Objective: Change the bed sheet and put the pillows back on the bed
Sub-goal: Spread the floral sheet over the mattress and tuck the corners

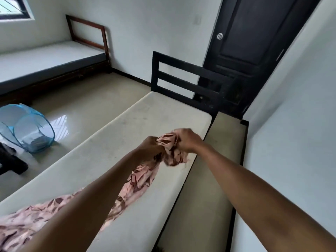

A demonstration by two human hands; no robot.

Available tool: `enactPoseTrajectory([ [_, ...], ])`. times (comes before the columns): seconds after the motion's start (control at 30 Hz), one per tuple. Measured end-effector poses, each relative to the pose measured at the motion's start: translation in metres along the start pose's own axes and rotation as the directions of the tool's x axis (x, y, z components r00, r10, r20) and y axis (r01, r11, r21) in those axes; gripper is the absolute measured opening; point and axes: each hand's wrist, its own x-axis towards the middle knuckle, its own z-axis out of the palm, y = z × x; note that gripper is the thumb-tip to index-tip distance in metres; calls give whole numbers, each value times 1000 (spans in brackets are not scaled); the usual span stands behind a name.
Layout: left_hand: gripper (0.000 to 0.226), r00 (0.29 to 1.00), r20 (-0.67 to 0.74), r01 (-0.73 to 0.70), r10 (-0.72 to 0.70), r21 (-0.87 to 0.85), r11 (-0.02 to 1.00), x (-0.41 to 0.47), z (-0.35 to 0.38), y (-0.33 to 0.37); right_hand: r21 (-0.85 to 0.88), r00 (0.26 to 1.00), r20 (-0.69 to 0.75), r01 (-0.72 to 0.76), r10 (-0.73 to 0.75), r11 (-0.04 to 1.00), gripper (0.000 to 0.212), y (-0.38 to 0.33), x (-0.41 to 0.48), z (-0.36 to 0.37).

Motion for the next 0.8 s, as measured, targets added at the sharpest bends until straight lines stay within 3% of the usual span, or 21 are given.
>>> enactPoseTrajectory([
  [0.1,37,968,229,95,-99,28,995,36,-7,2,-71,989,-146,-45,35,996,18,27,53,-60],
  [0.17,28,937,289,164,-197,134,977,62,-2,-6,-88,953,-296,-99,69,991,26,52,89,-97],
  [0.27,50,891,284,267,-354,301,916,102,6,-34,81,792,-561,-236,240,968,30,104,142,-148],
  [0.33,45,901,159,314,-404,403,860,140,11,-44,194,682,-624,-336,380,922,29,154,182,-172],
  [0.4,19,933,-81,350,-350,425,835,178,14,-40,174,720,-533,-420,444,891,29,198,216,-178],
  [0.47,12,926,-251,366,-283,399,841,224,21,-23,89,845,-362,-389,393,917,28,236,249,-169],
  [0.6,13,887,-371,407,-276,345,846,313,39,22,53,980,-10,-200,200,978,35,273,295,-128],
  [0.67,18,892,-349,403,-287,331,853,355,46,46,59,986,166,-23,13,998,50,281,320,-111],
  [0.73,24,923,-242,365,-299,301,881,386,52,68,115,926,317,178,-205,977,81,276,341,-100],
  [0.8,33,956,-124,291,-267,259,921,413,57,82,88,855,378,347,-354,934,104,271,364,-89],
])
